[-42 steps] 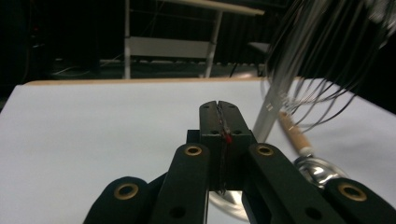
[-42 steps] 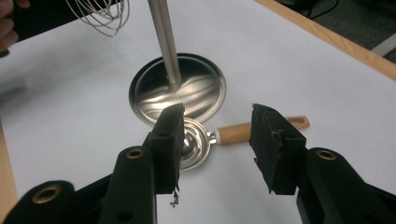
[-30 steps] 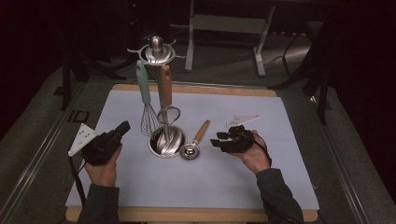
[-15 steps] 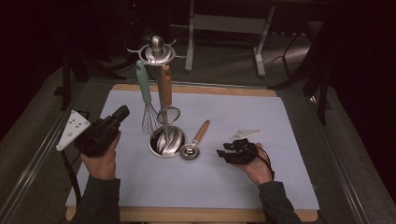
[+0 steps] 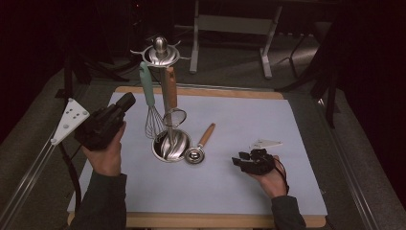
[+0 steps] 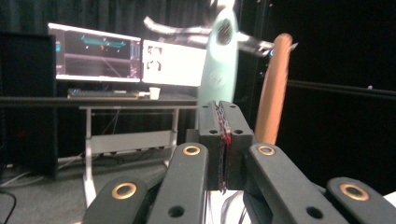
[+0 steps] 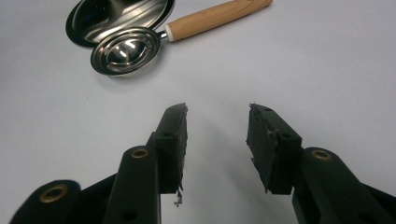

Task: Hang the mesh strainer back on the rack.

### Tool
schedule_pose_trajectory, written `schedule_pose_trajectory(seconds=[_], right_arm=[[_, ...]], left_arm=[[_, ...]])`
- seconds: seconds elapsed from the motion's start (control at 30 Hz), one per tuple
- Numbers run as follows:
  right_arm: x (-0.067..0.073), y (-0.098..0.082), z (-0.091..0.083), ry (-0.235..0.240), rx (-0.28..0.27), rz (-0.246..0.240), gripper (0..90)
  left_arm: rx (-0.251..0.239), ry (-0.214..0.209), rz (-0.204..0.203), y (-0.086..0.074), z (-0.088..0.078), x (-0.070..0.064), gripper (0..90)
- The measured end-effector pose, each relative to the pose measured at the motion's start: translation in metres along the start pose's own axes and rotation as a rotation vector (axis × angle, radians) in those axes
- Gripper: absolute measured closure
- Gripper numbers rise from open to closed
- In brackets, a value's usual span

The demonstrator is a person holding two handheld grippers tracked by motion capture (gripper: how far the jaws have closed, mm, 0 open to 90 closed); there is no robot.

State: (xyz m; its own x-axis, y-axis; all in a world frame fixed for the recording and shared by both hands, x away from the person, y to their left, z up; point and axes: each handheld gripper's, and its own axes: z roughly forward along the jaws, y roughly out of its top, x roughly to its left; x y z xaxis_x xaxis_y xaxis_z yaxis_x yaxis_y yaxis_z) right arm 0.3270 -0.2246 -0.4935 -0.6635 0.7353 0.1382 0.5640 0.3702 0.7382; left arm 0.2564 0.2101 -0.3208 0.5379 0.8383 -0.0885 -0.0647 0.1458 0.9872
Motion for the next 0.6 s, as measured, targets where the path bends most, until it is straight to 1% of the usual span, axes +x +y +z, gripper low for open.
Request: schedule_pose_trajectory(seconds=[0.1,0.23,0.33,0.43,0.6], right_arm=[[-0.002,-0.003,-0.002,-0.007,0.000,0.008,56.8],[-0.005,-0.009,-0.004,-0.008,-0.006,0.042,56.7],[-0.008,-0.011,-0.008,-0.012,-0.014,0.058,56.7],[-0.010,-0.012,-0.010,-0.013,-0.024,0.067,56.6],[-0.012,-0.015,-0.010,-0.016,-0.021,0.083,56.6]], left_arm=[[-0.008,-0.012,0.011,0.008,0.005,-0.004,88.9],[-0.021,-0.032,0.025,0.022,0.011,-0.008,88.9],[-0.031,-0.032,0.037,0.033,0.016,-0.008,88.9],[-0.019,-0.010,0.057,0.040,0.020,-0.009,88.7],[-0.010,-0.003,0.061,0.044,0.026,-0.010,88.7]])
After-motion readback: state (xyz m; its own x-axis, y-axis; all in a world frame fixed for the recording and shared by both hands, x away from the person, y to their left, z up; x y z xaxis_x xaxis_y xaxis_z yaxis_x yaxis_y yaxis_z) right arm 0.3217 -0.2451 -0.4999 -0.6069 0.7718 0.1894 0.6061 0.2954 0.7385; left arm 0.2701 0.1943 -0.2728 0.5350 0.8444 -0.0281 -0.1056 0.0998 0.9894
